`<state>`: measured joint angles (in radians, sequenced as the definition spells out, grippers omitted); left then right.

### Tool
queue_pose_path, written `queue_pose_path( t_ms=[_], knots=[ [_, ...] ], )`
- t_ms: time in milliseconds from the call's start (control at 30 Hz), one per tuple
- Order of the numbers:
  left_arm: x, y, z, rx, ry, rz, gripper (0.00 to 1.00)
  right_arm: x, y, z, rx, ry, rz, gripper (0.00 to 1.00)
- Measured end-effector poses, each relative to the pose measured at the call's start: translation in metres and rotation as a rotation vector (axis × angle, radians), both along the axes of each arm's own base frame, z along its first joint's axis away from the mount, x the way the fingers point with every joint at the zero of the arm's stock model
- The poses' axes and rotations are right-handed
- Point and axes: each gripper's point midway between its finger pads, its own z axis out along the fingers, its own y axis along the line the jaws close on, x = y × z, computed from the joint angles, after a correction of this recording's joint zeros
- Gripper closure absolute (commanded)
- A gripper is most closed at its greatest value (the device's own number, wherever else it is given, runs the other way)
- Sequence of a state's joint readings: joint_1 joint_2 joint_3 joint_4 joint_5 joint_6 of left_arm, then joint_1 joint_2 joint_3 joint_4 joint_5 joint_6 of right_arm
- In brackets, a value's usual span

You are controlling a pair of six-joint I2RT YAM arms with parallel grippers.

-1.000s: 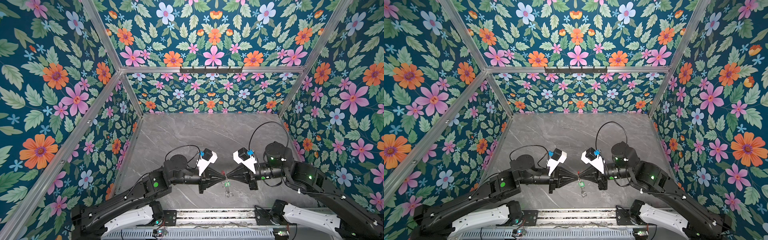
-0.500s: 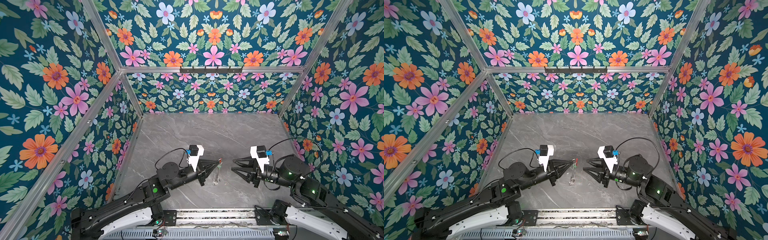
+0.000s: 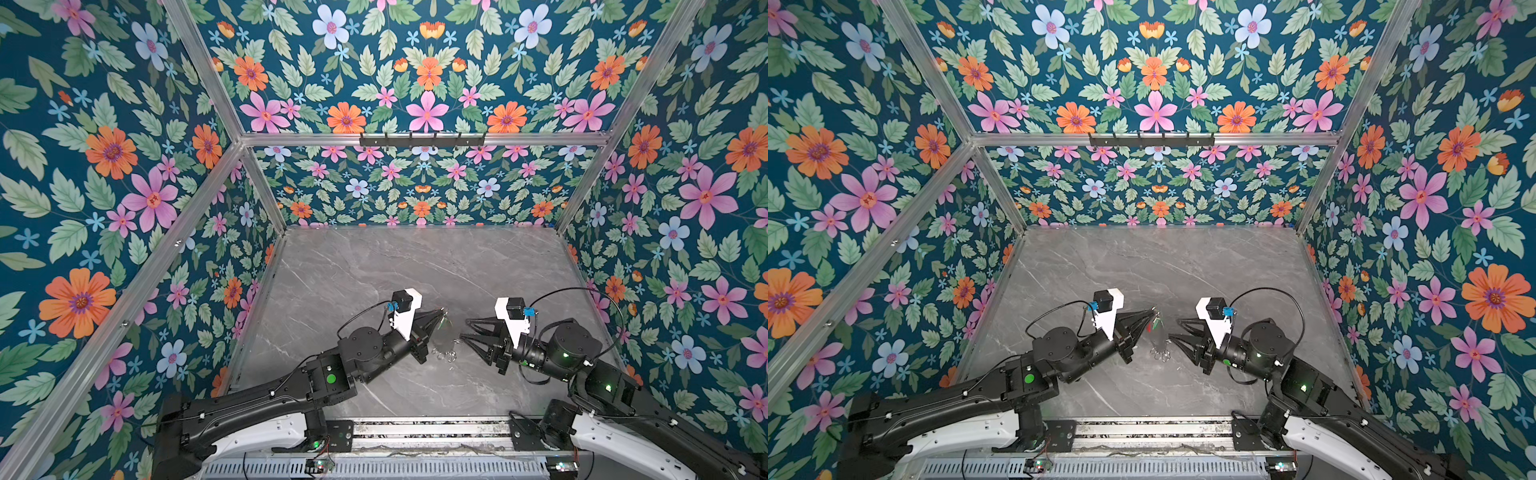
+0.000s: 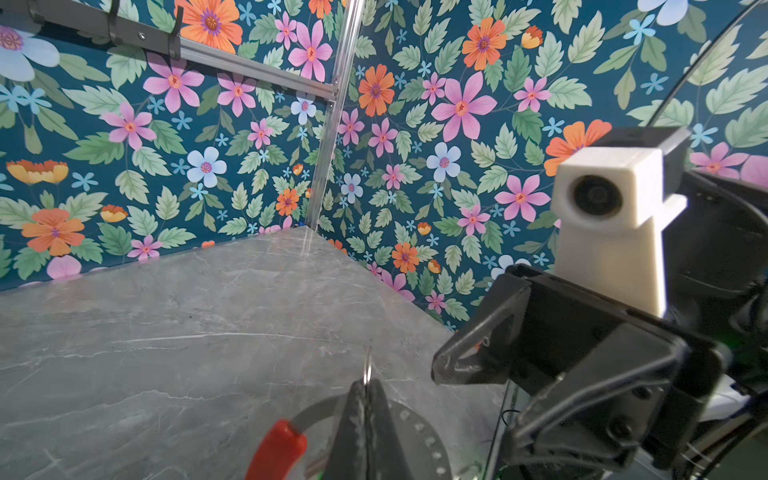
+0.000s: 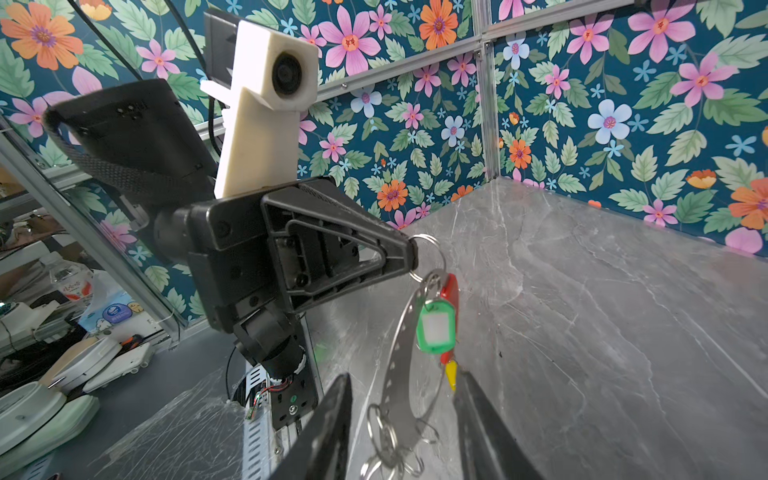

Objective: Remove the keys from the keyring

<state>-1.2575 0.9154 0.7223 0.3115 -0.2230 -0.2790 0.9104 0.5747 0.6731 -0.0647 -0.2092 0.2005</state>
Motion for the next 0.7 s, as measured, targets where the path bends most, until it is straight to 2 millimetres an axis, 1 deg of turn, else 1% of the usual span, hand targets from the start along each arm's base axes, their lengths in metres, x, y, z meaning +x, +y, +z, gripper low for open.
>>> queue_pose_path(
  t_ms=[100,200,333,500,700],
  knots=[
    [0.001,0.000,-0.002,0.007,-0.024,0.015,1.00,0.001,-0.001,-0.002,0.005,-0.004,-0.008,0.58],
    [0.002,0.002,-0.001,0.005,-0.048,0.029,1.00,0.002,-0.002,-0.010,-0.005,0.004,-0.017,0.57],
    [-0.001,0.005,-0.002,-0.009,-0.081,0.025,1.00,0.005,-0.003,-0.014,-0.010,0.006,-0.035,0.57],
    [-0.008,0.014,-0.004,-0.040,-0.127,0.008,1.00,0.008,-0.002,-0.008,0.009,-0.009,-0.048,0.56],
    [-0.014,0.015,0.006,-0.081,-0.171,-0.019,1.00,0.014,0.004,-0.005,0.001,-0.003,-0.049,0.55]
  ],
)
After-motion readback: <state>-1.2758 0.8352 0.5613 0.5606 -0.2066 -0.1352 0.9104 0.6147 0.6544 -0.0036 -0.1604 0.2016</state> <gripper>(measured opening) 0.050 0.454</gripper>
